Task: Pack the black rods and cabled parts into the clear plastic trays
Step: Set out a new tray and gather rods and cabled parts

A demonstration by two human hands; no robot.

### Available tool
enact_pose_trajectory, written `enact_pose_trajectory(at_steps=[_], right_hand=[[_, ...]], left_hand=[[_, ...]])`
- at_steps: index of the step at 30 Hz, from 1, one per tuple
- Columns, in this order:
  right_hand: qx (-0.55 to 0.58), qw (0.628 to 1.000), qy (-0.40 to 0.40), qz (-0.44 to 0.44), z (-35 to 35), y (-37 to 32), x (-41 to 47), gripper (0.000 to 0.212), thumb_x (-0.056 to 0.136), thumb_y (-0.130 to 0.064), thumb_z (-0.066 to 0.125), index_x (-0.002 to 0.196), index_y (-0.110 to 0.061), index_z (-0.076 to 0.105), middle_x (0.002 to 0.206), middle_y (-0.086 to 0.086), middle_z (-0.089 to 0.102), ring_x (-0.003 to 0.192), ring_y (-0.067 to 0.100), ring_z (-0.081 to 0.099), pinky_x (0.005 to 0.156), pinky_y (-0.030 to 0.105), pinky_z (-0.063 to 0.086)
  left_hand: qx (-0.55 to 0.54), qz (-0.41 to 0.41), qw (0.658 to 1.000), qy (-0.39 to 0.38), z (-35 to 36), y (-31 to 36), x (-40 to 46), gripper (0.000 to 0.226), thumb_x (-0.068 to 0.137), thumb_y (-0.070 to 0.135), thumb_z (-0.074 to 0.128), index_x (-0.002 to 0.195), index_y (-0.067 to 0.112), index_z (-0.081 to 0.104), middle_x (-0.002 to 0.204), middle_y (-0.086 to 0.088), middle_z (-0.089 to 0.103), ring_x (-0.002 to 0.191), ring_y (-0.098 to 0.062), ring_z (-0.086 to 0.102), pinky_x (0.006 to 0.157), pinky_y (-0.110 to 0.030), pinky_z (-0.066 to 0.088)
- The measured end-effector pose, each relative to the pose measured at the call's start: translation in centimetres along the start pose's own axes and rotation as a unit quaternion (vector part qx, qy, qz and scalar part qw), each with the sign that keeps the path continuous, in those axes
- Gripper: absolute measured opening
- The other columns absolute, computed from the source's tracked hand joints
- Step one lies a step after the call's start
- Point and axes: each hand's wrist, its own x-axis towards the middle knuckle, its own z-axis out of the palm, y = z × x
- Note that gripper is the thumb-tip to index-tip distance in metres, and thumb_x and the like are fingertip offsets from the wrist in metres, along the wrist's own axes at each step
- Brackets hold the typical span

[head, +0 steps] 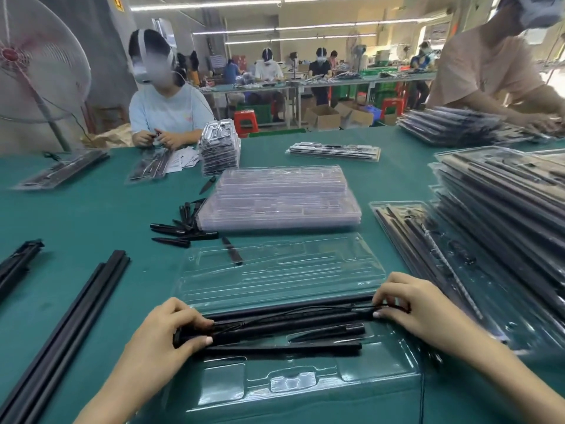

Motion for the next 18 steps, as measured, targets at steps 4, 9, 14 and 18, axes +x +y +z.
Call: enact_pose_trajectory(at_steps=[4, 9, 14, 18], right_hand=[[0.033, 0.999, 0.001, 0.011, 0.0, 0.0, -0.1, 0.014, 0.075, -0.018, 0.081, 0.074, -0.025, 0.069, 0.074, -0.014, 0.056, 0.071, -0.001, 0.052, 0.062, 0.011, 0.037], [0.056, 0.998, 0.012, -0.003, -0.2, -0.1, 0.0, 0.009, 0.074, -0.029, 0.078, 0.071, -0.028, 0.07, 0.08, -0.018, 0.059, 0.059, 0.001, 0.048, 0.058, 0.01, 0.035], [0.125, 0.988, 0.086, 0.018, -0.4, -0.4, -0.4, 0.005, 0.069, -0.039, 0.072, 0.071, -0.034, 0.072, 0.064, -0.009, 0.061, 0.051, 0.003, 0.046, 0.053, 0.01, 0.035], [0.13, 0.988, 0.075, 0.041, -0.6, -0.6, -0.4, 0.01, 0.066, -0.037, 0.075, 0.068, -0.029, 0.071, 0.059, -0.01, 0.062, 0.05, 0.001, 0.049, 0.049, 0.009, 0.035]], left_hand=[[0.016, 0.007, 1.0, 0.01, 0.4, 0.2, -0.5, 0.031, 0.074, 0.016, 0.081, 0.078, 0.043, 0.066, 0.088, 0.017, 0.055, 0.092, -0.008, 0.054, 0.077, -0.025, 0.04], [0.07, 0.092, 0.993, 0.025, 1.2, 1.9, -0.4, 0.03, 0.093, 0.045, 0.05, 0.121, 0.036, 0.058, 0.12, 0.026, 0.049, 0.119, -0.004, 0.048, 0.104, -0.035, 0.036], [0.085, 0.094, 0.988, -0.091, 2.6, 4.2, 0.4, 0.052, 0.088, 0.056, 0.014, 0.137, 0.055, -0.005, 0.142, 0.043, -0.006, 0.133, 0.02, -0.019, 0.114, -0.019, -0.016], [0.06, 0.089, 0.994, -0.011, 2.7, 5.3, -1.1, 0.043, 0.099, 0.051, 0.025, 0.141, 0.046, 0.026, 0.146, 0.033, 0.024, 0.136, 0.016, 0.012, 0.115, -0.014, 0.004]])
